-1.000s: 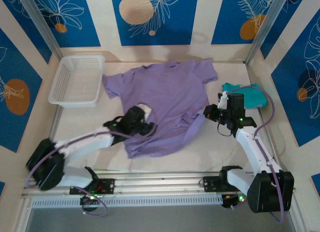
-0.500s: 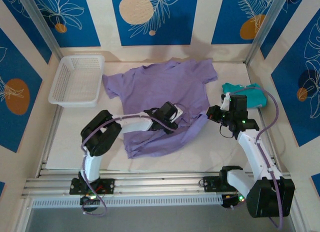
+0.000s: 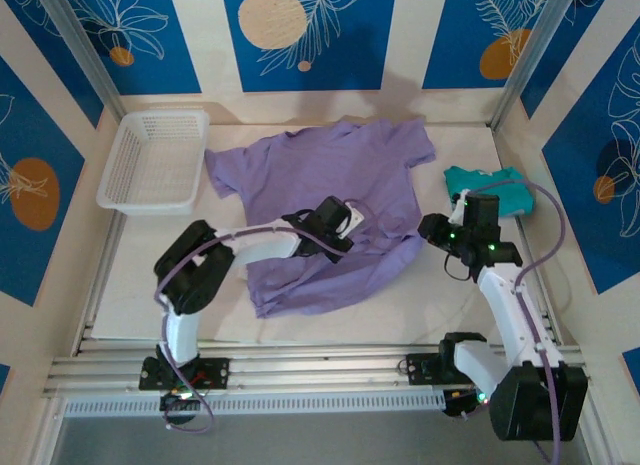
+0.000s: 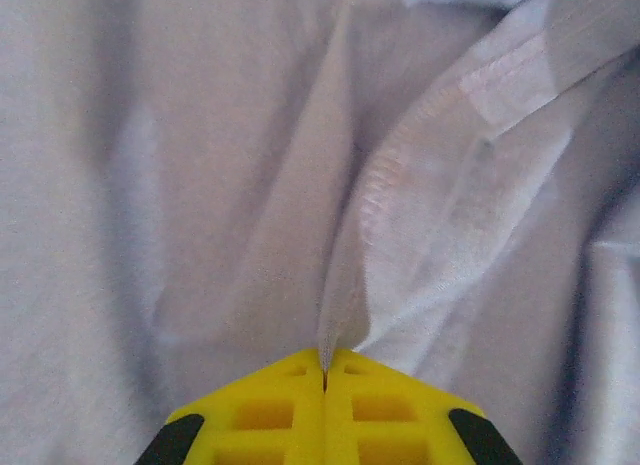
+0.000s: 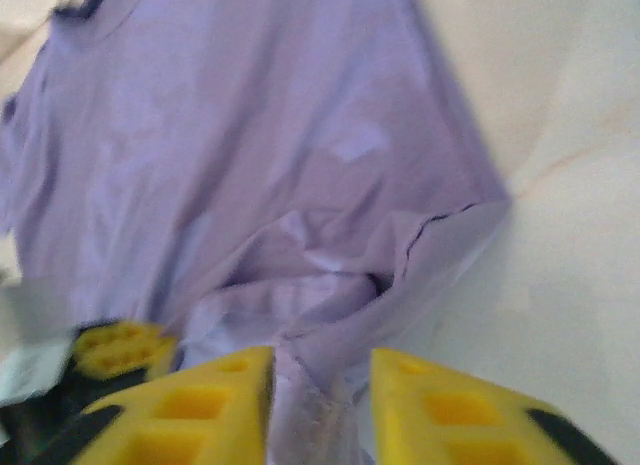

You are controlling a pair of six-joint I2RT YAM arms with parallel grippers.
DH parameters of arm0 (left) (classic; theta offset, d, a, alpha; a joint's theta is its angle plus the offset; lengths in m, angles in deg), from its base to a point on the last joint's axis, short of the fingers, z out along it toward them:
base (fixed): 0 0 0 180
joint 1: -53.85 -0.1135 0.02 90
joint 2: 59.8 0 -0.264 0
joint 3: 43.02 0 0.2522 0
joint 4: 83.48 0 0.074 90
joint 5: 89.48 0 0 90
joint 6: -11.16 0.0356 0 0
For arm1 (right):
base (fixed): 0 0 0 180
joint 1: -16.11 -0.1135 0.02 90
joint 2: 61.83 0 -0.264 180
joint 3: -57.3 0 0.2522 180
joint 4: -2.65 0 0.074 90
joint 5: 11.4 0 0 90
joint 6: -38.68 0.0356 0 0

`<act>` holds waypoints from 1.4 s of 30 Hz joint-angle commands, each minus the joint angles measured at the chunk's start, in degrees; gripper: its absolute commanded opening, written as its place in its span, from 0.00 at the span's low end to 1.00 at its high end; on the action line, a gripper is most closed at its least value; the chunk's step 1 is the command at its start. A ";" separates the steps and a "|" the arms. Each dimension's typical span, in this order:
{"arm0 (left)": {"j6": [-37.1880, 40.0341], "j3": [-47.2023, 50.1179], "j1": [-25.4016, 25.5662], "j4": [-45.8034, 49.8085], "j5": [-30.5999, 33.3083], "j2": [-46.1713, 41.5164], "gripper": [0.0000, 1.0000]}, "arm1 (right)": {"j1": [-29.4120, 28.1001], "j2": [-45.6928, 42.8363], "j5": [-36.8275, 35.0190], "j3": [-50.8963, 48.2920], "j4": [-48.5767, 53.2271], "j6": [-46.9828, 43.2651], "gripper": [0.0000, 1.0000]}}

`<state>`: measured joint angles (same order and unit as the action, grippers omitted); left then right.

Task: Fold the inside-out t-shirt

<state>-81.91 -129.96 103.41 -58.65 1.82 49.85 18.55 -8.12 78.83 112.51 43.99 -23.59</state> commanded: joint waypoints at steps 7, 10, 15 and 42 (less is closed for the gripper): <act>-5.77 3.49 -2.86 -3.43 -9.14 -16.90 0.00 | -22.83 -12.54 1.94 -9.81 -17.47 -9.11 0.61; -6.11 2.57 -3.60 -1.67 -11.49 -19.11 0.00 | -36.08 -12.09 -4.23 -17.17 -29.40 -11.20 0.58; -5.23 -0.18 -4.67 2.68 -13.75 -21.43 0.00 | -50.19 -2.16 -17.42 -23.31 -47.23 -17.95 0.52; -10.94 -10.63 -5.96 4.59 -29.81 -26.45 0.00 | -48.99 47.49 -42.76 -3.53 -62.72 -26.89 0.50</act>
<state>-90.87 -136.59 97.84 -50.78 -22.26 24.82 -31.22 37.91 38.62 105.67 -22.00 -52.27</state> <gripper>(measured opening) 0.046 0.493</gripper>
